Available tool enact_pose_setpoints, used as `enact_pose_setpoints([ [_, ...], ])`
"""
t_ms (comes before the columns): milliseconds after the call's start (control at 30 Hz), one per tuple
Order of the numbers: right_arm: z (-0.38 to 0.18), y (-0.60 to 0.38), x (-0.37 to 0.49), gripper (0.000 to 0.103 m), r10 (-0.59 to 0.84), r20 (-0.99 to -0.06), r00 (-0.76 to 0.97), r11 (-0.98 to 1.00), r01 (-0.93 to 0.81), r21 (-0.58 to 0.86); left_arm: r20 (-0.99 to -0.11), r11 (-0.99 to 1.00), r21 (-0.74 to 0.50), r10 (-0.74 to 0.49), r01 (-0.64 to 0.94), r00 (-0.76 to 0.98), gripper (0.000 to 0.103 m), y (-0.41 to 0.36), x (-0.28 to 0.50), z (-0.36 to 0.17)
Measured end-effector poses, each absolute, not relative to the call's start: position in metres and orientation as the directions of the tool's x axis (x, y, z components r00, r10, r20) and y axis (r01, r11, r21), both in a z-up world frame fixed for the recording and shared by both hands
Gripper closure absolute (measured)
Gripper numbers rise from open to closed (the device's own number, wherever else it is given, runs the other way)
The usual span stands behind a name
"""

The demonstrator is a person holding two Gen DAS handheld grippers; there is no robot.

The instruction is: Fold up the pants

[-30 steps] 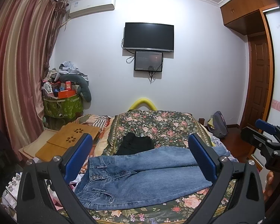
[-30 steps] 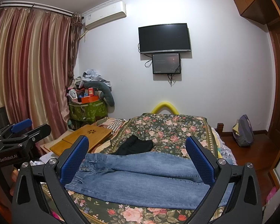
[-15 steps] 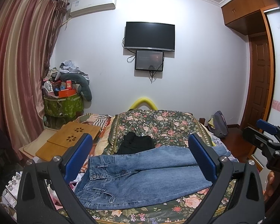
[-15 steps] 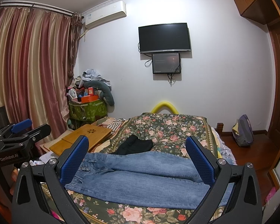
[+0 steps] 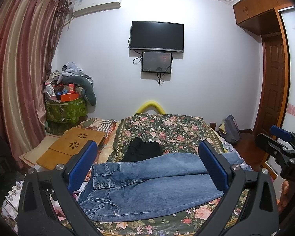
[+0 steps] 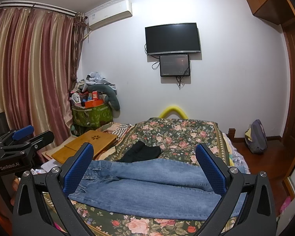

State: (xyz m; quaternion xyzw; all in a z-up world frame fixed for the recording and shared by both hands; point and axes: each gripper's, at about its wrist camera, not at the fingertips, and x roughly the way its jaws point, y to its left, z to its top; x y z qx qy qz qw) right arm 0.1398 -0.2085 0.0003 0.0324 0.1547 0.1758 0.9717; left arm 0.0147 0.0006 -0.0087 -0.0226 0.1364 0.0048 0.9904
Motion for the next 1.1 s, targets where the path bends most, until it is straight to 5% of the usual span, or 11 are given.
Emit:
enact_pose_setpoints([
  [467,-0.02,-0.204,0.198,0.0,0.329,-0.363,0.872,0.944,-0.313,0.104,-0.37,0.999,-0.042,-0.039,0.026,0.928,0.0,0.014,0.101,-0.031],
  [767,-0.055,-0.205,0.276,0.0,0.301,-0.475,0.827,0.949,-0.31,0.061,-0.524,0.997,-0.072,-0.025,-0.016,0.851,0.0,0.063,0.227,-0.07],
  [1100,-0.115,-0.208,0.368,0.0,0.304,-0.634,0.711,0.932,-0.359,0.044,-0.705,0.98,0.092,0.188,-0.174,0.684,0.0,0.142,0.354,-0.152],
])
